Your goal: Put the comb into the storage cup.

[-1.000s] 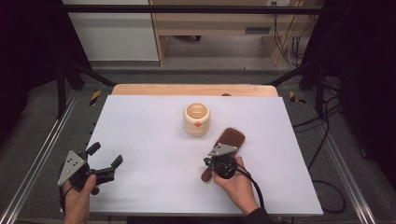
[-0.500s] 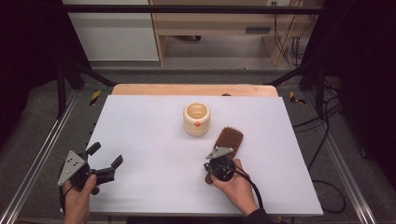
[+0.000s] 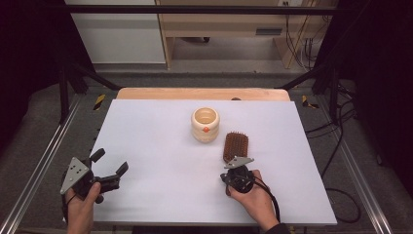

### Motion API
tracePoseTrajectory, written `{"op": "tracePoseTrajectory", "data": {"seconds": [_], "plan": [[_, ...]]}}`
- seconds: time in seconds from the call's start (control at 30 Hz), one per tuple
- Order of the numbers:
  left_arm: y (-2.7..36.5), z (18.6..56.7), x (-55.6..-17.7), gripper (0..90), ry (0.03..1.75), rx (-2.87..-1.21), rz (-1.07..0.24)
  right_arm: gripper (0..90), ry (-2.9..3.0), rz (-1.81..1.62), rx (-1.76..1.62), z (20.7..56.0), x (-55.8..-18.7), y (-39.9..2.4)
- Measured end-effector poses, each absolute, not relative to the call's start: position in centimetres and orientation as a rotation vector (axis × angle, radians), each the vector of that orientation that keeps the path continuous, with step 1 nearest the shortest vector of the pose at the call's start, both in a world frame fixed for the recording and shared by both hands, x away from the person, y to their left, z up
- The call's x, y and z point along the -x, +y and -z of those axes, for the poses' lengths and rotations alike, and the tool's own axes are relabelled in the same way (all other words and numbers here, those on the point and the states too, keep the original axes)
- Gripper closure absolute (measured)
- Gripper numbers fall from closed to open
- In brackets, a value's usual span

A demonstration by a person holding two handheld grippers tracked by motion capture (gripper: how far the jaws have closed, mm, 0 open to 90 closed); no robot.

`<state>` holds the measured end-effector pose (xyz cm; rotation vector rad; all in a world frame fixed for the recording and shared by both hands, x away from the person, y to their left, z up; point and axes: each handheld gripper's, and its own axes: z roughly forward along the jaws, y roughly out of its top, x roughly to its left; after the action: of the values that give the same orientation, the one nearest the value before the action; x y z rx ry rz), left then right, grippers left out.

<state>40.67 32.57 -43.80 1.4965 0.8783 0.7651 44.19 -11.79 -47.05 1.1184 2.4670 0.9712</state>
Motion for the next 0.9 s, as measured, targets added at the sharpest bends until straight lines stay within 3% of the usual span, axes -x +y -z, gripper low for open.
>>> {"op": "tracePoseTrajectory", "data": {"seconds": [0.9], "plan": [[32.6,43.8,-40.7,1.8,0.877,-1.497,-0.765,90.0,2.43,-0.952,-1.185,46.6,-44.7,-14.8]]}}
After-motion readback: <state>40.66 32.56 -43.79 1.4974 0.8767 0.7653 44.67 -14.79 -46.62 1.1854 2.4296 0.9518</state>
